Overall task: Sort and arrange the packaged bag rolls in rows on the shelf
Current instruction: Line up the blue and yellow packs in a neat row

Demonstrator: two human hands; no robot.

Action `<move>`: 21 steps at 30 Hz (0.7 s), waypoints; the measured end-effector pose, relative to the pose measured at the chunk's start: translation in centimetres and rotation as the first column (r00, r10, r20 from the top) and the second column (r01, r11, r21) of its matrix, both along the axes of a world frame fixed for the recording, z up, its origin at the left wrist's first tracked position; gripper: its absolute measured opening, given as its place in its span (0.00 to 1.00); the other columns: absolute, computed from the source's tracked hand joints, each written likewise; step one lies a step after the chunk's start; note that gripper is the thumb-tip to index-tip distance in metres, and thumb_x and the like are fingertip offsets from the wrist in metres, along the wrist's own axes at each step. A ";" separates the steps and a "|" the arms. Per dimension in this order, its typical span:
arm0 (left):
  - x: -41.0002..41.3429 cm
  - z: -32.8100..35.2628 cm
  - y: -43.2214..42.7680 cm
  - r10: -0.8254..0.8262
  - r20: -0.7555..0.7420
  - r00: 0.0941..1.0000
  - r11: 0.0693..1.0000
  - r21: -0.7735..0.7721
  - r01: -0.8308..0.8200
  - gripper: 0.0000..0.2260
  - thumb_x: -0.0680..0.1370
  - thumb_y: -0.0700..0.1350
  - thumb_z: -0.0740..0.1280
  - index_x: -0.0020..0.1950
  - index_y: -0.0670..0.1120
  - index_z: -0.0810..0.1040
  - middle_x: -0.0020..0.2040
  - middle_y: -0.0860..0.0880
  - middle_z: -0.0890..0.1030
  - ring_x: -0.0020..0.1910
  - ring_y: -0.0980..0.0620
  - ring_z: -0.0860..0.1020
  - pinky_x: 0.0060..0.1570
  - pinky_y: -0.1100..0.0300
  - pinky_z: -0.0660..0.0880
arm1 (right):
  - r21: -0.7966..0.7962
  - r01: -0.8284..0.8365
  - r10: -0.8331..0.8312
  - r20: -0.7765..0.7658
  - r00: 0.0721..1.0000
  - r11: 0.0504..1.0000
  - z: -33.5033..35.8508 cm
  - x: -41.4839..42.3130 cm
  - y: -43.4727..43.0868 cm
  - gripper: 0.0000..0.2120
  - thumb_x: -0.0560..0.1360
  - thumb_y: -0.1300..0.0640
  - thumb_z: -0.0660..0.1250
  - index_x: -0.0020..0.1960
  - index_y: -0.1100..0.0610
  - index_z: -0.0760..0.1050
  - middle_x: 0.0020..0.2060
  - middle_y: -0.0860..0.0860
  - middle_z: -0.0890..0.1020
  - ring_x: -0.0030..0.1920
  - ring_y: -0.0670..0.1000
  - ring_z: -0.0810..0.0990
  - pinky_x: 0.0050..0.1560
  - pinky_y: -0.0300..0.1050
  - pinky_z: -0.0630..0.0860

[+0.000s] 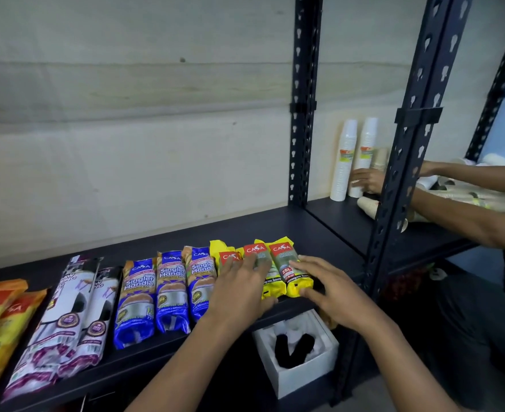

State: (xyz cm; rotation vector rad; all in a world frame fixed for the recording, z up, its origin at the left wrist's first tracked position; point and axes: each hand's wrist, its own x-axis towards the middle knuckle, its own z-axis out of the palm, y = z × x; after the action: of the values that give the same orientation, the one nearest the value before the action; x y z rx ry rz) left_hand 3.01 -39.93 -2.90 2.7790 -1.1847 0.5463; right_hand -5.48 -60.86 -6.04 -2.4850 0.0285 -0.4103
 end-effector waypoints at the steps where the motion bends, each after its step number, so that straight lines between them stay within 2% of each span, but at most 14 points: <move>1: -0.1 0.0 -0.1 -0.006 0.012 1.000 1.000 -0.006 0.006 0.32 0.74 0.63 0.67 0.74 0.52 0.65 0.72 0.48 0.68 0.68 0.44 0.70 0.69 0.48 0.62 | 0.013 -0.008 0.008 0.008 1.000 1.000 -0.1 0.0 0.0 0.28 0.77 0.56 0.71 0.73 0.37 0.68 0.72 0.36 0.66 0.69 0.38 0.67 0.62 0.26 0.62; 5: -0.2 -0.4 -0.5 -0.010 0.002 1.000 1.000 -0.021 0.010 0.32 0.73 0.64 0.66 0.73 0.51 0.67 0.70 0.48 0.70 0.66 0.44 0.71 0.64 0.49 0.67 | 0.042 0.002 -0.004 0.039 0.999 0.999 -0.5 -0.1 0.2 0.28 0.79 0.57 0.69 0.73 0.36 0.68 0.75 0.37 0.65 0.72 0.38 0.65 0.70 0.39 0.67; 8: -0.4 -0.6 -0.9 -0.015 -0.018 1.000 0.999 -0.041 0.014 0.32 0.73 0.63 0.65 0.73 0.51 0.66 0.70 0.47 0.70 0.65 0.44 0.71 0.62 0.50 0.70 | 0.041 0.018 -0.020 0.048 0.999 0.999 -0.6 -0.2 0.3 0.27 0.80 0.58 0.67 0.74 0.36 0.66 0.76 0.36 0.62 0.74 0.37 0.63 0.72 0.40 0.66; 11: -0.7 -0.8 -1.0 -0.010 -0.028 1.000 0.997 -0.075 0.008 0.31 0.73 0.62 0.66 0.73 0.50 0.66 0.70 0.47 0.70 0.63 0.44 0.73 0.60 0.50 0.71 | 0.042 -0.009 0.009 0.003 1.000 0.999 -0.8 -0.4 0.3 0.31 0.79 0.55 0.69 0.75 0.34 0.62 0.77 0.34 0.58 0.75 0.38 0.60 0.72 0.43 0.66; 13: -0.8 -0.8 -0.9 -0.004 -0.033 0.999 0.997 -0.080 0.002 0.32 0.74 0.63 0.65 0.74 0.50 0.66 0.71 0.47 0.70 0.64 0.44 0.73 0.61 0.50 0.71 | 0.039 -0.012 0.012 -0.011 1.000 0.999 -0.8 -0.5 0.3 0.33 0.77 0.53 0.71 0.75 0.32 0.60 0.77 0.32 0.57 0.75 0.38 0.60 0.72 0.47 0.67; 18: -0.8 -0.5 -0.6 -0.014 -0.048 0.999 0.998 -0.068 0.011 0.32 0.75 0.63 0.64 0.75 0.50 0.63 0.73 0.48 0.67 0.66 0.45 0.71 0.64 0.51 0.70 | 0.063 0.013 -0.015 0.041 0.999 0.998 -1.0 -0.3 0.5 0.34 0.76 0.54 0.73 0.74 0.32 0.63 0.76 0.32 0.60 0.75 0.37 0.62 0.72 0.50 0.69; 21: -1.2 -0.1 -0.5 -0.026 -0.060 0.998 0.999 -0.042 0.024 0.35 0.74 0.64 0.65 0.76 0.51 0.59 0.75 0.48 0.65 0.70 0.45 0.68 0.67 0.51 0.66 | 0.055 -0.007 0.005 0.029 1.000 0.998 -0.9 -0.5 0.6 0.34 0.77 0.53 0.72 0.74 0.31 0.60 0.76 0.32 0.57 0.75 0.38 0.60 0.73 0.52 0.67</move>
State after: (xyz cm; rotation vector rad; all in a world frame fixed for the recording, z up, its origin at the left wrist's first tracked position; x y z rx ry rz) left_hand 1.86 -40.43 -2.97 2.7219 -1.1805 0.4756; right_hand -5.97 -60.24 -6.99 -2.4241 0.0206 -0.4375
